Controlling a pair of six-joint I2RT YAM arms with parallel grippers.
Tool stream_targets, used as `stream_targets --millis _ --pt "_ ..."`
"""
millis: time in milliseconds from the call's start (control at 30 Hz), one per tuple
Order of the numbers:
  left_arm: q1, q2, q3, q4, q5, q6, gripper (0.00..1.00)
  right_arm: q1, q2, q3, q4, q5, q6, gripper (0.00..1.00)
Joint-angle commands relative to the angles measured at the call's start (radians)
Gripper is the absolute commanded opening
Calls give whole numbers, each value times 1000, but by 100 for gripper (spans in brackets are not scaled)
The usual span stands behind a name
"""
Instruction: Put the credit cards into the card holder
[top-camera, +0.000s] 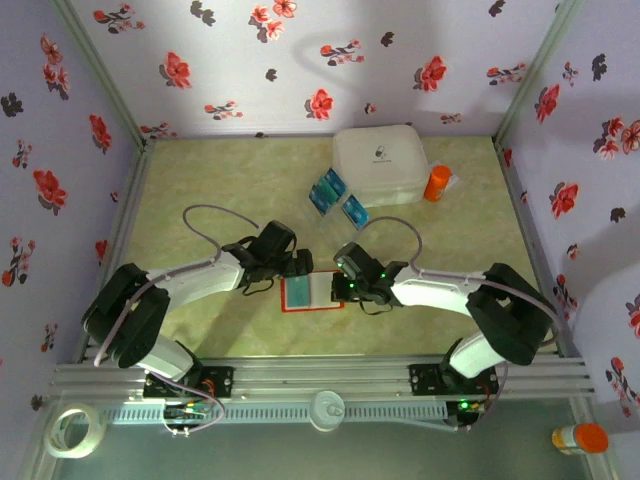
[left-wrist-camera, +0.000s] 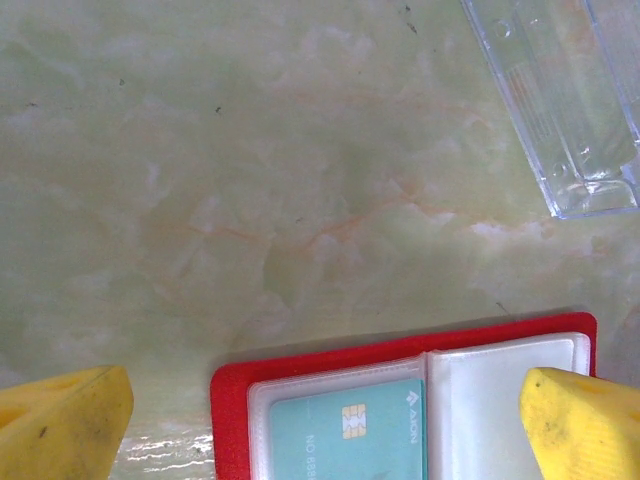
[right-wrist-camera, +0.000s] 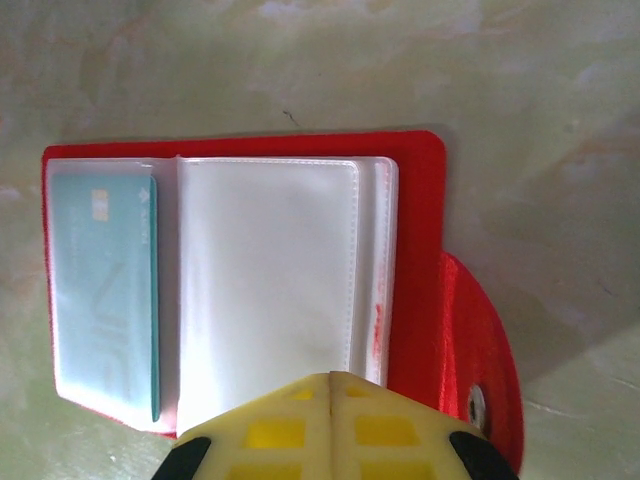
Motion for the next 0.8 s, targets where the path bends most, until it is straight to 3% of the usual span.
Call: stream_targets --millis 0,767 --pt "11 7 -15 13 14 -11 100 7 34 16 41 -14 17 1" --pt "10 41 -59 110 87 -45 100 7 48 -78 90 8 53 0"
